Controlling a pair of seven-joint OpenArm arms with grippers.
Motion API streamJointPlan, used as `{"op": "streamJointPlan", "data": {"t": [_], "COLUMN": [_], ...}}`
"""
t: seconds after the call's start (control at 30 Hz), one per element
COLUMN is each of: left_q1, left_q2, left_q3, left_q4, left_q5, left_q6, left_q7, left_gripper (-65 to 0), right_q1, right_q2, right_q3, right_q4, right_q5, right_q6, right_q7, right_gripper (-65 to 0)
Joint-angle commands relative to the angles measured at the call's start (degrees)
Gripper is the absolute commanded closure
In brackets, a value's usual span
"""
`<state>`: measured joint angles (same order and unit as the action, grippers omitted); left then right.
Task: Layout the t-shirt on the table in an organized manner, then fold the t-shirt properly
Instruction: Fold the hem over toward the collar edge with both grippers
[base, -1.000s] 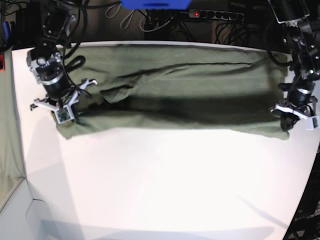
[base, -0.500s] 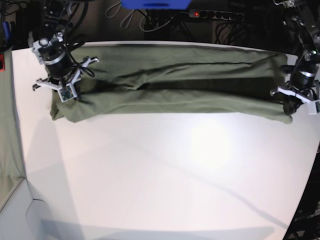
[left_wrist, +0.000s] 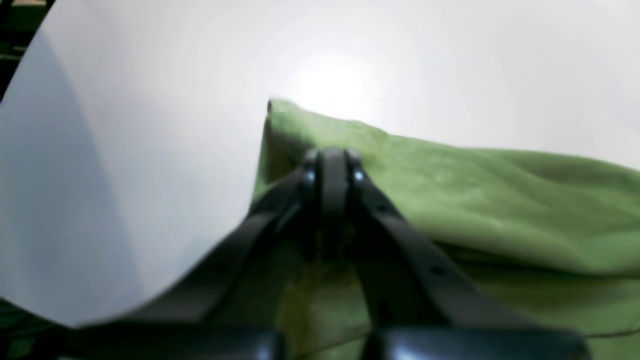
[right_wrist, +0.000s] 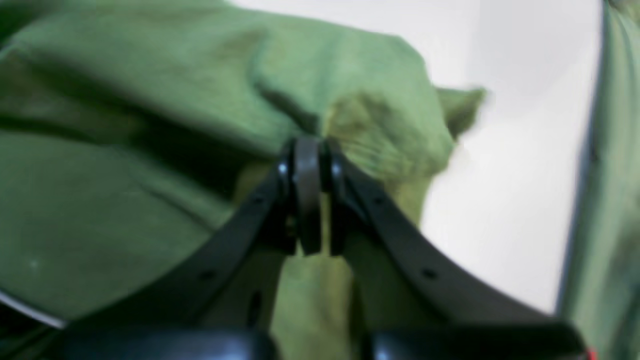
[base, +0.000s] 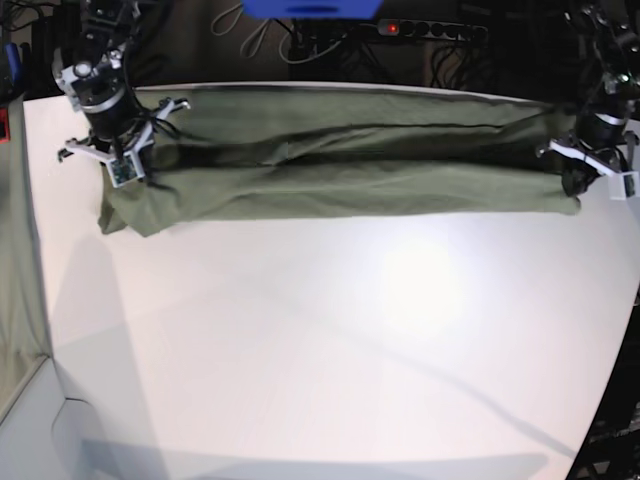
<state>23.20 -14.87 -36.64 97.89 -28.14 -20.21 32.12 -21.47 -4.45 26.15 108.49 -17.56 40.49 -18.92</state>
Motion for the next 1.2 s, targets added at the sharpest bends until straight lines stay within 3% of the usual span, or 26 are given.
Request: {"op": "streamJointPlan", "data": {"t": [0.0,0.3,0.67,0.9,1.0,1.17], "left_q1": [-0.04,0.05,-0.56,-1.18,-1.09,-0.92], "left_q2": [-1.08,-0.55,-0.64,-1.08,-0.73,-0.64], "left_q3": [-1.12,-3.14,-3.05,1.35,1.35,1.35], "left_q4": [0.71,0.00,-9.05,-11.69,-11.69,-11.25], "left_q5": [-0.39,-0.21,-0.21,-0.12,1.11,3.22], "left_q6": [-0.14,-0.14,-0.14,-0.14,-0.14,-0.14], "left_q7": [-1.57,-1.57,-1.57,-1.57,-1.48,-1.48], "left_gripper": [-0.1,-0.1,-0.5,-0.6,-5.1,-23.3], "right_q1": [0.16,-2.22,-2.57,-2.48,-2.31,-2.22], "right_q2": [0.36,0.45,-0.96,-1.93,-1.84,-1.57], "right_q3": [0.53,0.44,0.35,0.35,0.35,0.35], "right_q4": [1.10,0.83,-0.75,-0.75,-0.57,0.04], "right_q5": [0.46,0.46,0.46,0.46,0.46,0.46], "right_q6": [-0.49,-0.49,-0.49,-0.49,-0.49,-0.49], "right_q7": [1.11,1.11,1.03,0.94,-1.61,-3.98], "right_gripper": [0.0,0.0,0.0,0.0,-9.1,-28.1]}}
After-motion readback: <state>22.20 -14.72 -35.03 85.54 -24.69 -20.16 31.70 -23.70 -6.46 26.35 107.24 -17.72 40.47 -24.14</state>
